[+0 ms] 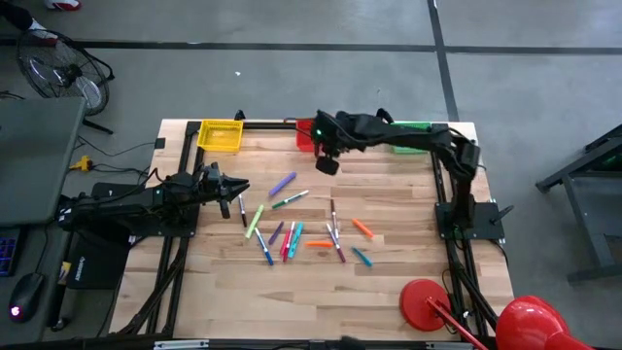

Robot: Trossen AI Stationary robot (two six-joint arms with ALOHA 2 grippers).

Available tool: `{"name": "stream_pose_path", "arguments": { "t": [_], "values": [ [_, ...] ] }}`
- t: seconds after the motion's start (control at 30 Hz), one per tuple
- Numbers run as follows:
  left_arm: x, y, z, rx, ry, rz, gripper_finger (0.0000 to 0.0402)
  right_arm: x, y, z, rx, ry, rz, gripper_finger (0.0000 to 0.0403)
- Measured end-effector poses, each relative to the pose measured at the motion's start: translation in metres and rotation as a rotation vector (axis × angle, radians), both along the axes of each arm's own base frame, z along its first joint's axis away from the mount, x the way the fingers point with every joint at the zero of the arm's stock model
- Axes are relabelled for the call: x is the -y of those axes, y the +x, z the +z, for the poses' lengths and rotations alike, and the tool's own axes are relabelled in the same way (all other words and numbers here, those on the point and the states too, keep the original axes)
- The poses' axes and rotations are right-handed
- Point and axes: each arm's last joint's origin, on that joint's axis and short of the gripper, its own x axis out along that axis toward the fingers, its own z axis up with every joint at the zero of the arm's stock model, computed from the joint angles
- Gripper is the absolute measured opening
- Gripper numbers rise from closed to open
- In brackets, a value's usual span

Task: Pick & Place Markers
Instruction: Put the yellow pen into the red bin

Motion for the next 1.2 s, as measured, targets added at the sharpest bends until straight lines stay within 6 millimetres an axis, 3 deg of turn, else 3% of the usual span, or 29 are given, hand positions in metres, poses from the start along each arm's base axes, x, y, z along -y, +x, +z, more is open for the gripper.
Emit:
{"name": "stream_pose_path", "arguments": {
  "t": [0.33,0.63,0.93,1.2],
  "values": [
    [0.0,0.0,0.0,0.001,0.0,0.0,0.0064,0.066,0.027,-0.012,-0.111,-0.135,0.071,0.003],
    [0.0,0.0,0.0,0.0,0.0,0.0,0.0064,0.102,0.04,-0.029,-0.224,-0.162,0.112,0.003],
    [0.0,0.0,0.0,0.001,0.0,-0.001,0.0064,0.108,0.039,-0.043,-0.369,-0.156,0.292,0.0035],
    [0.0,0.0,0.0,0.001,0.0,-0.001,0.0064,0.104,0.037,-0.049,-0.291,-0.007,0.386,0.0036]
  ]
}}
